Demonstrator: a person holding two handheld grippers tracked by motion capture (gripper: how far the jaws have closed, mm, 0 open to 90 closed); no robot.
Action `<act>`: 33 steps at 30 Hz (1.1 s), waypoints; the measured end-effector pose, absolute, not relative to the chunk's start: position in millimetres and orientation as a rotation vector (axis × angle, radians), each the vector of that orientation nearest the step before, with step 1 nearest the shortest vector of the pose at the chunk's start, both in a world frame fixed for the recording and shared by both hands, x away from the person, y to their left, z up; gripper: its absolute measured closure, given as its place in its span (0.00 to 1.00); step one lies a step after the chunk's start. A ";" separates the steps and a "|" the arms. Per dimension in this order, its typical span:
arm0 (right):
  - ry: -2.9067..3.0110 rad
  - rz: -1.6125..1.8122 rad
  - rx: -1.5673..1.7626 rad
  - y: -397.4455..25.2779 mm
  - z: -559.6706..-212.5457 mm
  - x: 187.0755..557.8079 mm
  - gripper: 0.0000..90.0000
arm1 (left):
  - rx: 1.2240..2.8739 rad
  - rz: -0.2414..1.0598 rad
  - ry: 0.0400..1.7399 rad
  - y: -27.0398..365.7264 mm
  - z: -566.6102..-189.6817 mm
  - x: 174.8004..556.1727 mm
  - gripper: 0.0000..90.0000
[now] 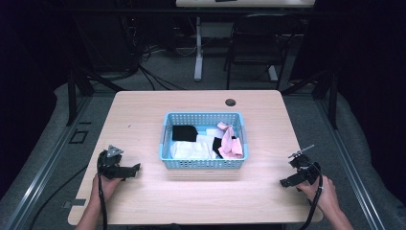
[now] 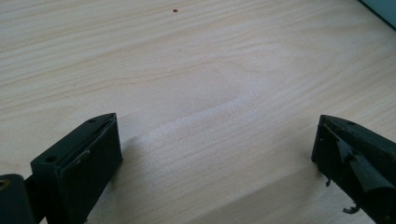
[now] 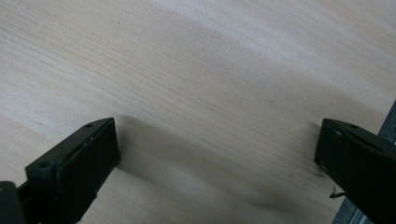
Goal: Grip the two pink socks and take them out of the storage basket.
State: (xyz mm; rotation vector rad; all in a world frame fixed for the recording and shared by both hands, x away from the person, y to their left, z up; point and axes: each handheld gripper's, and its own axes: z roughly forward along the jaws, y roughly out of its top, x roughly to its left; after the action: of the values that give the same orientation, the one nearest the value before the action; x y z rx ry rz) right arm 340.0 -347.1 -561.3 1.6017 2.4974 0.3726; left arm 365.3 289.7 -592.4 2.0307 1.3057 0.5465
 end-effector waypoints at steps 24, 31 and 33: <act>2.491 0.669 1.362 -284.9 -460.7 348.3 0.04 | 2.034 0.548 1.303 289.9 -592.3 365.4 0.01; 2.532 0.725 1.233 -242.2 -432.4 359.6 0.06 | 2.034 0.548 1.303 289.9 -592.3 365.4 0.01; 2.555 0.738 1.189 -227.1 -426.5 365.1 0.06 | 2.036 0.544 1.302 290.0 -592.1 365.4 0.01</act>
State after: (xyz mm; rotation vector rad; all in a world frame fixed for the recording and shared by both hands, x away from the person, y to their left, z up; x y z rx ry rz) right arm 365.1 -227.1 -426.5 1.1891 2.5545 0.7383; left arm 365.4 290.0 -592.1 2.0361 1.3025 0.5440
